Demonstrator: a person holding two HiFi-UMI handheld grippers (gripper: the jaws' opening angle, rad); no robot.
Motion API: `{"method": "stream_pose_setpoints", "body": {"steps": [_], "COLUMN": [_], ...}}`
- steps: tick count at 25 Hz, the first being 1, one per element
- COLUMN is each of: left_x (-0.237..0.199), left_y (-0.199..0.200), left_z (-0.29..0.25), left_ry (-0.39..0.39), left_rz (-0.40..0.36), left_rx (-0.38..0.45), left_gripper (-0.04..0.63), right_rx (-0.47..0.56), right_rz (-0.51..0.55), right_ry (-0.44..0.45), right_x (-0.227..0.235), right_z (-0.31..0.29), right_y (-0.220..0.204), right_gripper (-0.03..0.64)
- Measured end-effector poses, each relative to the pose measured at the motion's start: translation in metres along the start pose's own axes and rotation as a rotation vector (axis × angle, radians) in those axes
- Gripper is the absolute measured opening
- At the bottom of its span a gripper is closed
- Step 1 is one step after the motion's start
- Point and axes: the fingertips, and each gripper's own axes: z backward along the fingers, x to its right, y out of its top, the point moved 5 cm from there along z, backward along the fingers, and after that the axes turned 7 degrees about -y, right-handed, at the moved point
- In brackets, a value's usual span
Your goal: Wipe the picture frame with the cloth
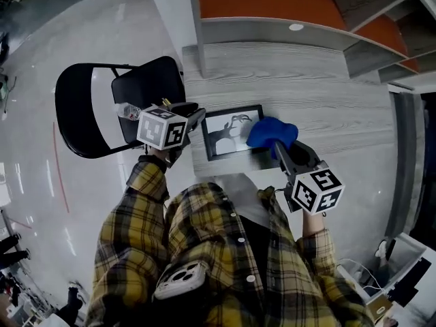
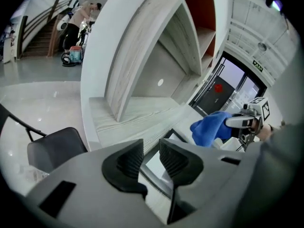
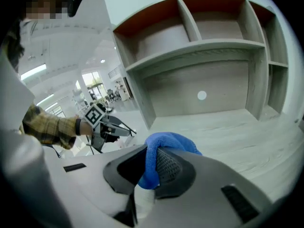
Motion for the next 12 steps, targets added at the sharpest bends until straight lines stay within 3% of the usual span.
{"method": "stream_pose_setpoints", "body": {"steps": [7,12], "left_x": [0.080,0.127], "left_y": [0.043,0.069], "left_z": [0.047,0.073], "left_ry": [-0.110,-0.198], "left_rz": [-0.071,-0.098], "left_rx": [0.184,0.315], "left_gripper": [0.056,0.006], "right_rx": [0.236,0.316], "right_rz": [-0.039,-0.026], "right_ry": [0.087,0.143], "right_x": [-0.027,-0.044], "right_z": [0.030,0.033], "right_y": [0.076,0.104], "right_gripper": [0.048,0.048]}}
